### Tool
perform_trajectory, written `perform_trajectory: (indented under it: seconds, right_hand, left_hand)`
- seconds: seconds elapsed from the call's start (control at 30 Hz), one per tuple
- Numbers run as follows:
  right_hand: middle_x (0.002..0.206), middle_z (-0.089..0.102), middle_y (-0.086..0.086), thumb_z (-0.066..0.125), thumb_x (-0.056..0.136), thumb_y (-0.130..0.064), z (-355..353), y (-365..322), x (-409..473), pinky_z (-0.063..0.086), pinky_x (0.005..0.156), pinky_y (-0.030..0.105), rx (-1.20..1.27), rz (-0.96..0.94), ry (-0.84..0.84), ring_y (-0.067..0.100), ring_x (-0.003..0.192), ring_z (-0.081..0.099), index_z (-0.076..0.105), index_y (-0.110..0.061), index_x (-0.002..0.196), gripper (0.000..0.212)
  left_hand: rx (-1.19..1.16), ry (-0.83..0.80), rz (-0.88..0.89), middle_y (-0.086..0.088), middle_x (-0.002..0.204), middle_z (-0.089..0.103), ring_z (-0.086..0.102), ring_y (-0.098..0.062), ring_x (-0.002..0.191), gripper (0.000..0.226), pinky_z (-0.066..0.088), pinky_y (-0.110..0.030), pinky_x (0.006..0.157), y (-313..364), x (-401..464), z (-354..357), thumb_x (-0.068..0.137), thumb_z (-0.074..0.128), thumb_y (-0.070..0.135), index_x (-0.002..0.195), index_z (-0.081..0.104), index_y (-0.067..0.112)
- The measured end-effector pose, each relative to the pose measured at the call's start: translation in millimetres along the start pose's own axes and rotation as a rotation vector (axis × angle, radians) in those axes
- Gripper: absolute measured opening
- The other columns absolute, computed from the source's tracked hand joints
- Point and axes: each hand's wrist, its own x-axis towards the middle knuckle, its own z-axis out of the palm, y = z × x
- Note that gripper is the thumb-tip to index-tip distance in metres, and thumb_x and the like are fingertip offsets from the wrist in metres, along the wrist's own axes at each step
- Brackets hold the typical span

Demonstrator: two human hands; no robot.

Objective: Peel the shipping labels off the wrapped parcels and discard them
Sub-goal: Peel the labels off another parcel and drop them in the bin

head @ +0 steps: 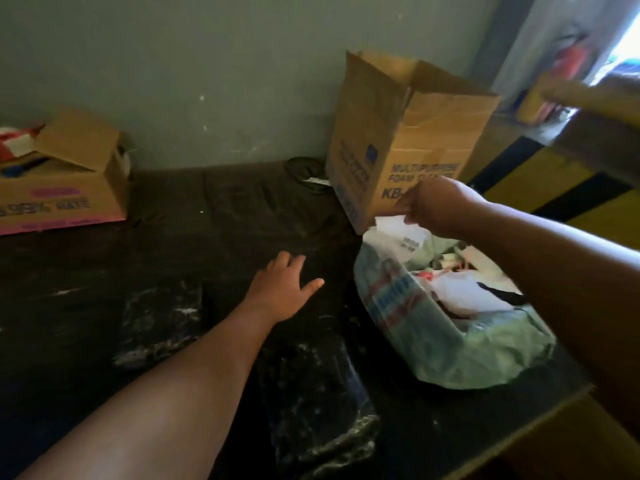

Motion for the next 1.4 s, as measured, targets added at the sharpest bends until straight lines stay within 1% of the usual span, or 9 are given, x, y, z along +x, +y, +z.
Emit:
perform_trajectory:
  seconds: [0.07,0.23,0.33,0.4,0.47,0.6,0.77,0.93,1.4]
  right_hand:
    - [0.117,0.068,0.0,0.065,0.091,-0.025,3,38,-18,0.047,0.1,0.034,-0.03,0.024,0.005,0.021,0.113,0.063,0.069,-0.022,0.116,0.025]
    - [0.093,0.071,0.001,0.061,0.09,-0.014,14,122,-45,0.055,0.081,0.034,0.037,0.165,-0.02,0.022,0.089,0.068,0.075,-0.018,0.1,0.018]
    - [0.108,0.072,-0.01,0.065,0.091,-0.014,22,159,-58,0.045,0.085,0.017,-0.055,0.102,0.047,0.01,0.103,0.065,0.073,-0.023,0.108,0.021]
    - [0.117,0.07,-0.01,0.062,0.093,-0.016,28,180,-64,0.046,0.092,0.017,-0.032,0.087,0.022,0.009,0.109,0.064,0.07,-0.024,0.118,0.027]
    - [0.118,0.07,-0.003,0.059,0.094,-0.017,34,199,-65,0.051,0.094,0.027,0.027,0.116,0.002,0.015,0.108,0.066,0.069,-0.02,0.121,0.028]
    - [0.109,0.071,0.0,0.061,0.094,-0.016,41,218,-65,0.053,0.089,0.027,0.053,0.157,0.035,0.015,0.102,0.066,0.071,-0.016,0.114,0.023]
    - [0.101,0.071,-0.003,0.068,0.089,-0.017,59,233,-58,0.059,0.081,0.028,0.099,0.246,0.041,0.012,0.089,0.069,0.071,-0.018,0.112,0.023]
    - [0.092,0.07,0.009,0.058,0.085,-0.016,57,239,-61,0.057,0.077,0.044,0.205,0.343,-0.002,0.03,0.086,0.067,0.074,-0.013,0.097,0.02]
    - [0.086,0.069,0.007,0.059,0.09,-0.02,71,246,-60,0.055,0.066,0.035,0.176,0.386,-0.023,0.026,0.079,0.066,0.073,-0.013,0.094,0.016]
  left_hand:
    - [-0.011,-0.014,0.033,-0.005,0.156,0.03,0.037,-0.026,0.14,0.071,0.038,-0.046,0.11,43,15,13,0.099,0.038,0.064,0.156,0.029,0.022]
    - [-0.032,0.033,0.105,-0.006,0.156,0.027,0.032,-0.028,0.142,0.065,0.035,-0.046,0.111,138,50,43,0.102,0.036,0.058,0.154,0.034,0.018]
    - [-0.056,0.108,0.129,-0.01,0.158,0.027,0.023,-0.027,0.147,0.062,0.029,-0.044,0.115,177,69,58,0.102,0.039,0.052,0.152,0.038,0.015]
    - [-0.075,0.114,0.124,-0.014,0.161,0.025,0.016,-0.028,0.151,0.059,0.021,-0.042,0.121,192,83,67,0.104,0.039,0.047,0.152,0.037,0.013]
    - [-0.101,0.06,0.105,-0.016,0.164,0.019,0.006,-0.028,0.154,0.058,0.011,-0.041,0.124,199,95,77,0.106,0.037,0.042,0.154,0.034,0.011]
    - [-0.064,-0.005,0.078,-0.015,0.168,0.005,-0.009,-0.025,0.155,0.055,-0.002,-0.037,0.125,197,99,94,0.107,0.031,0.039,0.155,0.031,0.011]
    - [-0.093,-0.012,0.075,-0.016,0.168,-0.001,-0.014,-0.025,0.154,0.053,-0.005,-0.037,0.125,195,101,97,0.107,0.033,0.035,0.156,0.031,0.014]
    - [-0.102,-0.021,0.053,-0.009,0.169,-0.007,-0.019,-0.02,0.153,0.054,-0.004,-0.039,0.125,197,98,98,0.107,0.031,0.036,0.158,0.028,0.02]
    - [-0.144,-0.027,0.037,-0.003,0.169,-0.01,-0.021,-0.014,0.152,0.051,-0.004,-0.038,0.125,193,98,100,0.108,0.028,0.035,0.158,0.026,0.024]
